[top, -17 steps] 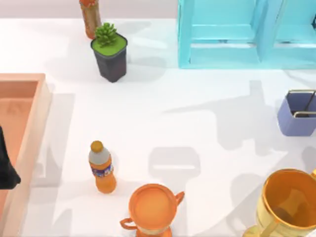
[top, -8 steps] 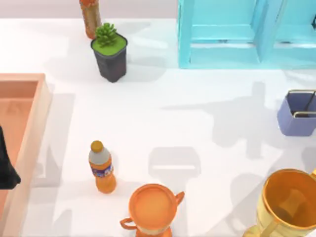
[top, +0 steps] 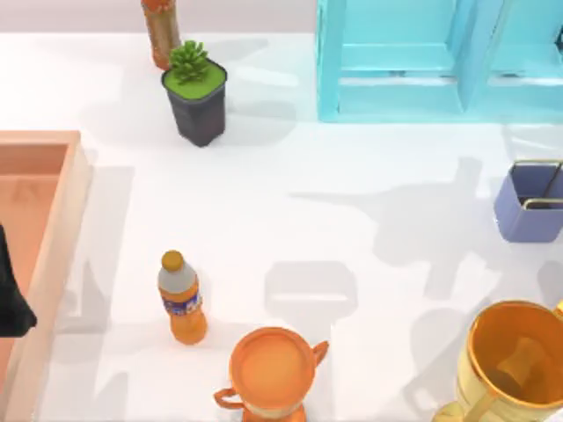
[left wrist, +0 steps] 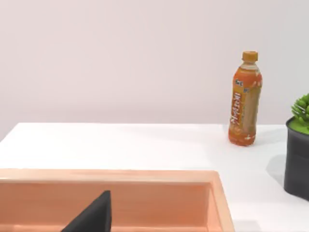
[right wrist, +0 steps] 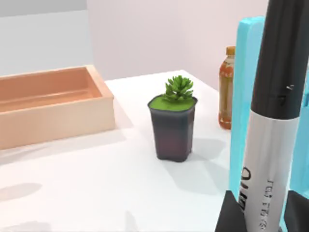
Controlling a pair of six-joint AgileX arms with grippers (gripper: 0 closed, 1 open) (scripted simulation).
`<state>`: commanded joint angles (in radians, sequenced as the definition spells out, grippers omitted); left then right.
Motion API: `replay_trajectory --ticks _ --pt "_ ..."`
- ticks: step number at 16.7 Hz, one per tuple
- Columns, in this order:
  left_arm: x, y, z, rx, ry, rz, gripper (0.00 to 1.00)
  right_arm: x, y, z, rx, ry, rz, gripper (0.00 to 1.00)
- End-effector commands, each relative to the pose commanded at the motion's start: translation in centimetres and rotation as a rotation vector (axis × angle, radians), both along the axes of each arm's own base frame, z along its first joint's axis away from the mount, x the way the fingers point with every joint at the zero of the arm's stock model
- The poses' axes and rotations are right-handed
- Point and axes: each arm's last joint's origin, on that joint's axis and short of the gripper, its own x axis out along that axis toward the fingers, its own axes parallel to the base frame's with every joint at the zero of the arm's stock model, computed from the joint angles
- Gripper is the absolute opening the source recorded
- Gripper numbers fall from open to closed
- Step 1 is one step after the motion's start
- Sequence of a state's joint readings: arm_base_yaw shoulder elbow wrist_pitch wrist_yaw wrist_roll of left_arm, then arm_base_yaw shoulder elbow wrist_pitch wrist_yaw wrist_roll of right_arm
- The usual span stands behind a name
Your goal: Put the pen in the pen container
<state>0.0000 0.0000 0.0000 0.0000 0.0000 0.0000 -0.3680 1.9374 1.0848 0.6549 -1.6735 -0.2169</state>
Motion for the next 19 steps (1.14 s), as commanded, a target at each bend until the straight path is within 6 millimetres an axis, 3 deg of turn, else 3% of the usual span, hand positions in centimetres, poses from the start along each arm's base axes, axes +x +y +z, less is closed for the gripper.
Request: replay_trajectory --ticks 13,19 --pt "0.00 0.00 0.00 0.000 0.000 0.000 1.00 0.00 0.00 0.00 0.000 0.000 0.000 0.98" --pt "0.00 0.00 0.00 0.000 0.000 0.000 1.00 0.00 0.00 0.00 0.000 0.000 0.000 1.00"
